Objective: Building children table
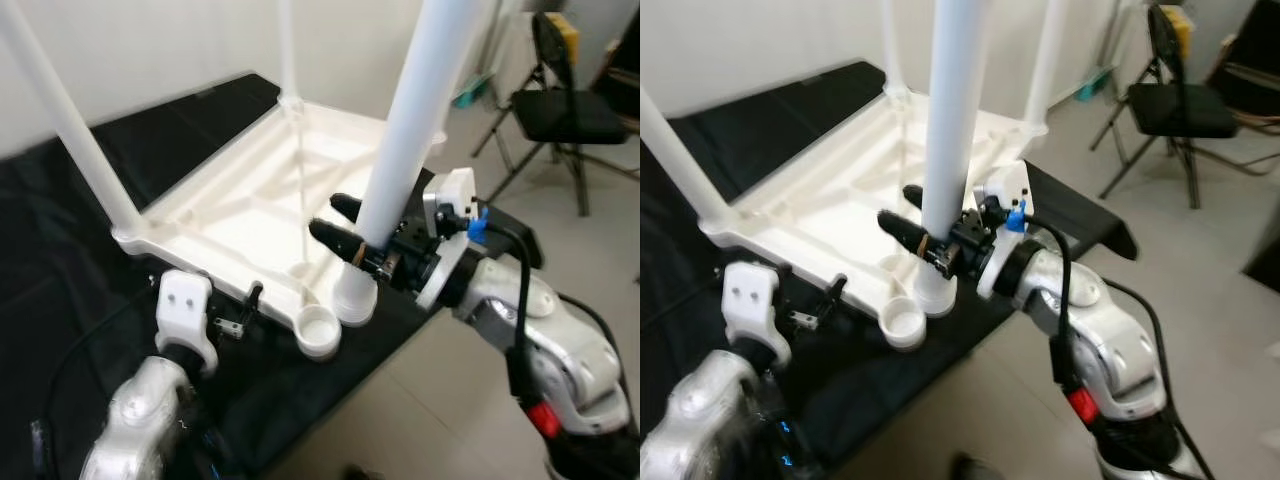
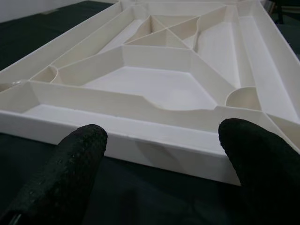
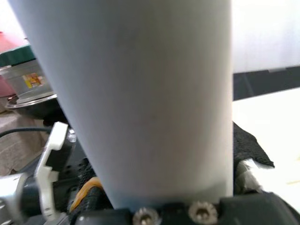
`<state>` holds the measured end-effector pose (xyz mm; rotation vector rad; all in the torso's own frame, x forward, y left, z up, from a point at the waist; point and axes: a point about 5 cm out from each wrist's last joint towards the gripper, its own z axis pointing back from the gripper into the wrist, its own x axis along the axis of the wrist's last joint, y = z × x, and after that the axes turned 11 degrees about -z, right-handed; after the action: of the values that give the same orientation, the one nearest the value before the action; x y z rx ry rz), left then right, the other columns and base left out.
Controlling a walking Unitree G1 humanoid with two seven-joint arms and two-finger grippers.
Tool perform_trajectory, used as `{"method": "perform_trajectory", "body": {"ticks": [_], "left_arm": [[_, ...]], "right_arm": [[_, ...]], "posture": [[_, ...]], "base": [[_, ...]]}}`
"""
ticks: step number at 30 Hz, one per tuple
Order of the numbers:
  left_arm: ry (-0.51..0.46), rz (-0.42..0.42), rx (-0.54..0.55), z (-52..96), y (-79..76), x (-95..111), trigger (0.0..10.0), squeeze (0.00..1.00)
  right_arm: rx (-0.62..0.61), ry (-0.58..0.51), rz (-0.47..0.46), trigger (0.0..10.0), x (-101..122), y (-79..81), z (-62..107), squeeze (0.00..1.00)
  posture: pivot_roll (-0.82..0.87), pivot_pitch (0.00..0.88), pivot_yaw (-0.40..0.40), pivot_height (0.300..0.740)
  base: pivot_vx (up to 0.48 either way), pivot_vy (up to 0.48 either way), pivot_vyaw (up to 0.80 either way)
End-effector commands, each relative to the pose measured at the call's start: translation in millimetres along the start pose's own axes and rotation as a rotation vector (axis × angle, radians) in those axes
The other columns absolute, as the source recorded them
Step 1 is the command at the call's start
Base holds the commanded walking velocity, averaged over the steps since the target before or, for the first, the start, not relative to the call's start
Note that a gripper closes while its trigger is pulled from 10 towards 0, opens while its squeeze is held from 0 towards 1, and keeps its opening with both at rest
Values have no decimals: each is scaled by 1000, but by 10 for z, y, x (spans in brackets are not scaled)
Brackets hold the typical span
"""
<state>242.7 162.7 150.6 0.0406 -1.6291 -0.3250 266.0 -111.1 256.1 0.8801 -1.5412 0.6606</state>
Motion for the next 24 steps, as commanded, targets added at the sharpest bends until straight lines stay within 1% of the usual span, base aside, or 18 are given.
{"method": "perform_trajectory", "body": {"ticks": [1,2,3,4,5,6,7,8,9,10,11,12,13,15,18,20,23,24], "left_arm": [[-20,20,15,37,38,14,10000,0],[-31,36,21,64,62,18,10000,0],[-31,36,21,64,62,18,10000,0],[-40,41,34,88,98,19,10000,0],[-40,41,34,88,98,19,10000,0],[-48,37,52,111,146,14,10000,0],[-48,37,52,111,146,14,10000,0],[-56,21,61,139,189,10,10000,0],[-56,21,61,139,189,10,10000,0],[-70,35,47,171,209,14,10000,0],[-70,35,47,171,209,14,10000,0],[-79,52,17,199,203,17,10000,0],[-79,52,17,199,203,17,10000,0],[-103,75,-83,263,125,52,10000,0],[-103,75,-83,263,125,52,10000,0],[-112,75,-124,307,91,86,10000,0],[-113,71,-126,318,91,104,10000,0],[-118,61,-129,332,77,137,10000,0]], "right_arm": [[66,-33,29,10000,65,39,-65,0],[124,-44,37,10000,100,48,-110,0],[124,-44,37,10000,100,48,-110,0],[192,-43,33,10000,123,64,-139,0],[192,-43,33,10000,123,64,-139,0],[274,-39,7,10000,141,83,-146,0],[274,-39,7,10000,141,83,-146,0],[344,-33,-17,10000,165,89,-135,0],[344,-33,-17,10000,165,89,-135,0],[429,-9,-28,10000,186,95,-115,0],[429,-9,-28,10000,186,95,-115,0],[503,16,-37,10000,204,97,-94,0],[503,16,-37,10000,204,97,-94,0],[649,85,-34,10000,249,96,-44,0],[649,85,-34,10000,249,96,-44,0],[744,211,20,10000,252,34,21,0],[759,259,58,10000,250,-5,29,0],[787,284,97,10000,259,-17,-5,0]], "posture": [[-57,180,3,740],[-52,189,-2,740],[-52,189,-2,740],[-49,194,-6,740],[-49,194,-6,740],[-43,201,-12,740],[-43,201,-12,740],[-40,213,-17,740],[-40,213,-17,740],[-38,229,-21,740],[-38,229,-21,740],[-38,237,-22,740],[-38,237,-22,740],[-33,265,-24,740],[-33,265,-24,740],[-21,298,-29,740],[-24,312,-30,740],[-25,325,-33,740]], "base": [[0,0,0],[0,0,0],[0,0,0],[0,0,0],[0,0,0],[0,0,0],[0,0,0],[0,0,0],[0,0,0],[0,0,0],[0,0,0],[0,0,0],[0,0,0],[0,0,0],[0,0,0],[0,0,0],[0,0,0],[0,0,0]]}}
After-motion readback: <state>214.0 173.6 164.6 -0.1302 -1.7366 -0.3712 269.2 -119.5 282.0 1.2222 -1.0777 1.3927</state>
